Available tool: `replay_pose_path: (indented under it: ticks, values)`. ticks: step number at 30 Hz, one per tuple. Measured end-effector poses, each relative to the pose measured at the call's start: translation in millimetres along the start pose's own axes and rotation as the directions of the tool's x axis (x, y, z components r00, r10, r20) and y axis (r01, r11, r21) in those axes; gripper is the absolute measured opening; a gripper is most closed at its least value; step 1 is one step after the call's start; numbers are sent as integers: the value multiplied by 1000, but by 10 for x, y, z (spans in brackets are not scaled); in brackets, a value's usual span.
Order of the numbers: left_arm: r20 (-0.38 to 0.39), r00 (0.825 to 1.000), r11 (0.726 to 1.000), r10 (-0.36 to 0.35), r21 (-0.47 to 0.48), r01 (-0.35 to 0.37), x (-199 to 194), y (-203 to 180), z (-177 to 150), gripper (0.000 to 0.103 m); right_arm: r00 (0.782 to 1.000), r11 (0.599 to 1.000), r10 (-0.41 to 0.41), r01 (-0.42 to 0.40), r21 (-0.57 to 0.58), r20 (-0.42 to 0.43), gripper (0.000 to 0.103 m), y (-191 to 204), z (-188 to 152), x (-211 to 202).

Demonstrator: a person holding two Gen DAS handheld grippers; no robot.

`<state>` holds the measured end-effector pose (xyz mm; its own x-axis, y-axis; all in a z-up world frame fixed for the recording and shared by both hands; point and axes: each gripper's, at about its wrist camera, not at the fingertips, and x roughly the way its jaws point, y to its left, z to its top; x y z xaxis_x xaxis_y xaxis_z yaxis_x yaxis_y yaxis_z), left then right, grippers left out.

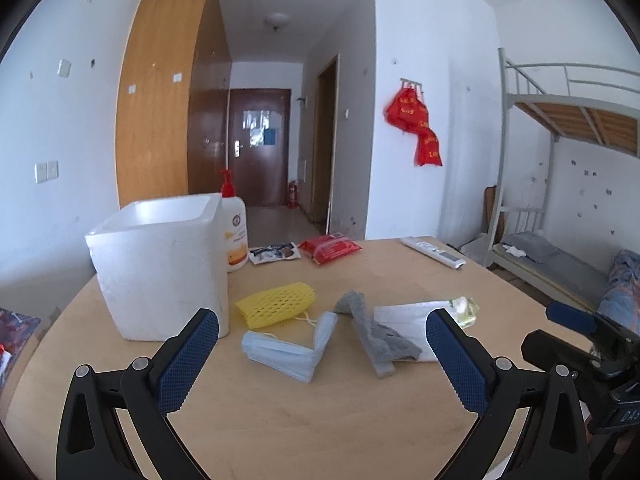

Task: Organize soft objects
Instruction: 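Move the left tool to the blue face mask while the right tool approaches the grey sock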

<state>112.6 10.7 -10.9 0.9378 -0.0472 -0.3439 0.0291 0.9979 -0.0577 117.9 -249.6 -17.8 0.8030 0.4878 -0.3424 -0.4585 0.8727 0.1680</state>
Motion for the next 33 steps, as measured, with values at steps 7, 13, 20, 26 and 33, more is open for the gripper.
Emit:
replay_pose_path:
  ticks: [7, 13, 20, 26, 33]
  values:
    - [-43, 999, 1000, 17, -16, -18, 219, 121, 68, 103, 998, 1000, 10, -10, 5, -59, 103, -26, 96, 306]
    - [-95, 995, 1000, 27, -6, -27, 458, 208, 102, 103, 992, 1000, 11, -13, -16, -124, 103, 41, 146, 583]
    - [-165, 986, 999, 26, -19, -30, 764, 330, 82, 103, 982, 1000, 13, -16, -14, -190, 103, 42, 177, 882]
    - [-222, 975, 999, 29, -20, -34, 983, 402, 53, 103, 966, 1000, 9, -9, 5, -259, 103, -24, 149, 1152]
    - [-314, 949, 1000, -5, -21, -1, 1239, 439, -19, 103, 936, 1000, 3, 2, 15, -351, 103, -99, 124, 1469]
